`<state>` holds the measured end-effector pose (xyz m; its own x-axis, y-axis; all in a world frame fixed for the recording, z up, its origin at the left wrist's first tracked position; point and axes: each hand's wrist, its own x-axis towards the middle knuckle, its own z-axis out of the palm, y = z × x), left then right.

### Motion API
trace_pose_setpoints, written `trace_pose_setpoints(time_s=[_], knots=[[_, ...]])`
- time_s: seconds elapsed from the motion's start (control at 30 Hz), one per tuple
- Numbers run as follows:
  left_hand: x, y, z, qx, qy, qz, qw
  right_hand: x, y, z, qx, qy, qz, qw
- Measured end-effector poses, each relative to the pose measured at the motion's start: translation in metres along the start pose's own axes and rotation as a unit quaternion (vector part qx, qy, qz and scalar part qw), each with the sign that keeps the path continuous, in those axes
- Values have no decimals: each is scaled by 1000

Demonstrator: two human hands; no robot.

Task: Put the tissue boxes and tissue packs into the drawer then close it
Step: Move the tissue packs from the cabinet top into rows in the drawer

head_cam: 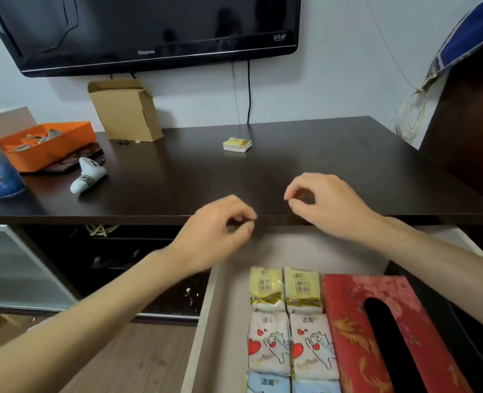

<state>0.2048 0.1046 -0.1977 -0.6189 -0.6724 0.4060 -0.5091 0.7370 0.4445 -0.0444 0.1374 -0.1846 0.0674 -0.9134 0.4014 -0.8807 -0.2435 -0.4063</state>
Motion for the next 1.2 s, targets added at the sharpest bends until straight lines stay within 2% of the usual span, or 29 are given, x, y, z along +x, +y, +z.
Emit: trace_pose_setpoints(time_s=[0.13, 0.37, 0.47, 0.53, 0.67, 0.87, 0.97, 1.07, 1.13, 1.2], knots=[[80, -41, 0, 18, 21, -82, 996, 52, 31, 23, -49, -5, 63, 997], [221, -113, 25, 132, -25, -159, 978, 74, 63, 53, -73, -14, 108, 991], [255, -142, 39, 187, -68, -210, 957, 74, 63, 54, -79, 7, 101, 992], [264, -159, 47, 181, -87, -246, 948, 75, 64, 54, -74, 19, 95, 993], [252, -163, 51, 182, -66, -192, 962, 79, 68, 52, -58, 22, 109, 992], [171, -113, 37, 73, -78, -57, 993, 73, 59, 47, -65, 20, 106, 992], [127, -75, 33, -1, -81, -9, 997, 62, 50, 42, -81, 14, 36, 996], [97, -47, 30, -116, -95, -17, 989, 49, 39, 36, -29, -28, -29, 999], [85, -33, 25, -207, -80, -45, 974, 41, 34, 34, 13, -45, -31, 998], [77, -24, 18, -248, -37, -62, 966, 36, 29, 33, 35, -56, -12, 998]])
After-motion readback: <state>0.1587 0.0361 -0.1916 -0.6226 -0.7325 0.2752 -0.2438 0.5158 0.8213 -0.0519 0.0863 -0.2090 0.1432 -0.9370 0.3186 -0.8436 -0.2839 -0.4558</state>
